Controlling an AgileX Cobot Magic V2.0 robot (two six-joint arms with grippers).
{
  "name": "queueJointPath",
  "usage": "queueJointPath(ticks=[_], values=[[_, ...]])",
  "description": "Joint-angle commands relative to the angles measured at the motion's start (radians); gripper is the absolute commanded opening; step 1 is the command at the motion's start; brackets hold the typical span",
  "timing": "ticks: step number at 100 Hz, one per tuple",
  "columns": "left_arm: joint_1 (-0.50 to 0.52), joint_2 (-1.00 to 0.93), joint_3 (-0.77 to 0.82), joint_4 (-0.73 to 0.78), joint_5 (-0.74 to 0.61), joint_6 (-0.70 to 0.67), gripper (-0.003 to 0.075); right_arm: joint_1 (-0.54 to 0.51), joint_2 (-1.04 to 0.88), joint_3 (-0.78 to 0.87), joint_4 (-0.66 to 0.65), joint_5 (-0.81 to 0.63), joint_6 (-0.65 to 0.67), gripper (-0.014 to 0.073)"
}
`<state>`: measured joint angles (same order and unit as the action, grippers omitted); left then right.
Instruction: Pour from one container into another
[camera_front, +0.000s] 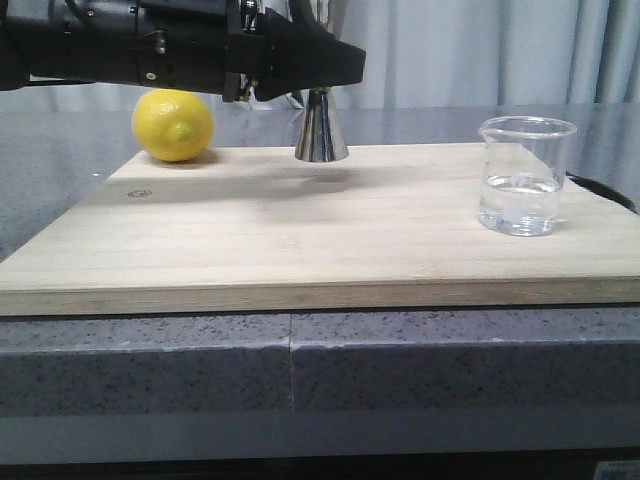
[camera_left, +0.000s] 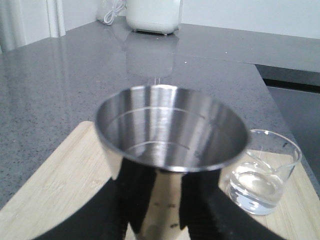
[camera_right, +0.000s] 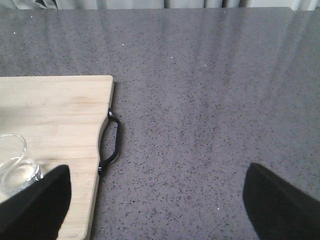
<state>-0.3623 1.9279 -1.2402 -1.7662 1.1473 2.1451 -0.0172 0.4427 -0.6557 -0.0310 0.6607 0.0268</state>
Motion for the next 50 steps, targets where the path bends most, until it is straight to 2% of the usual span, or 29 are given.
queueJointPath(ticks=[1, 19, 41, 50], values=[[-0.011, -0.055, -0.039, -0.086, 0.133, -0.022, 0.0216, 0.001, 0.013, -0.036, -0.003, -0.063, -0.011, 0.0631], [-0.011, -0.059, -0.039, -0.086, 0.133, -0.029, 0.0216, 0.001, 0.016, -0.040, 0.001, -0.061, -0.027, 0.0631], [-0.011, -0.095, -0.040, -0.086, 0.131, -0.033, 0.0216, 0.001, 0.089, -0.083, 0.011, -0.010, -0.111, 0.0631], [-0.011, -0.112, -0.040, -0.086, 0.125, -0.033, 0.0216, 0.020, 0.126, -0.121, 0.085, 0.000, -0.169, 0.0631]])
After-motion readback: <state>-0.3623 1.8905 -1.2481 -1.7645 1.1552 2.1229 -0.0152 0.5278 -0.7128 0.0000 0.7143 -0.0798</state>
